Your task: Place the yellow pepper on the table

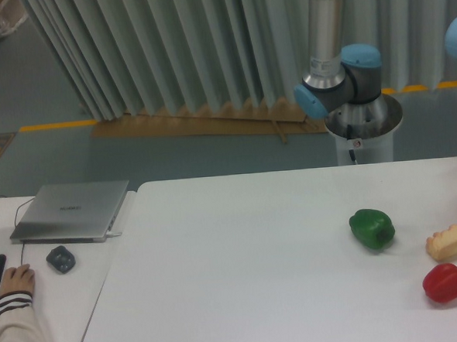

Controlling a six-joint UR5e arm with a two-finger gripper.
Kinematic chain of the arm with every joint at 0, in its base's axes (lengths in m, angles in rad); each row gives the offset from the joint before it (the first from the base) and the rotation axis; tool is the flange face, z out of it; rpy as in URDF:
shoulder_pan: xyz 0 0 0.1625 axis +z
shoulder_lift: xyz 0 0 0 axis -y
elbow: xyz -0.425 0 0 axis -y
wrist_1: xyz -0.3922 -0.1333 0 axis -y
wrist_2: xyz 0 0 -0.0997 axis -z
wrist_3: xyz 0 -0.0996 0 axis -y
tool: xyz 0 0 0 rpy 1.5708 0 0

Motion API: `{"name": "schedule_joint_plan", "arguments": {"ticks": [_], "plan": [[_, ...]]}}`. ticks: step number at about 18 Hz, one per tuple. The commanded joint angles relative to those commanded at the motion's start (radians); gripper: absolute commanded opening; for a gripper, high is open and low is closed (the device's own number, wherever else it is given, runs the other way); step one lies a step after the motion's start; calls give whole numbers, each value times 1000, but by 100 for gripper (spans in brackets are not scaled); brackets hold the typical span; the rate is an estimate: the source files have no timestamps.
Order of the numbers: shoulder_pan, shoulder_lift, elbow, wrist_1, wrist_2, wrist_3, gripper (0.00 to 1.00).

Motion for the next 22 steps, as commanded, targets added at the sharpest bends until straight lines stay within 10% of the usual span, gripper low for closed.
{"name": "schedule_joint_plan", "arguments": {"ticks": [11, 22], "plan": [[-98, -3, -9, 0, 3, -226, 100], [-26, 5, -24, 6, 24, -147, 100]]}}
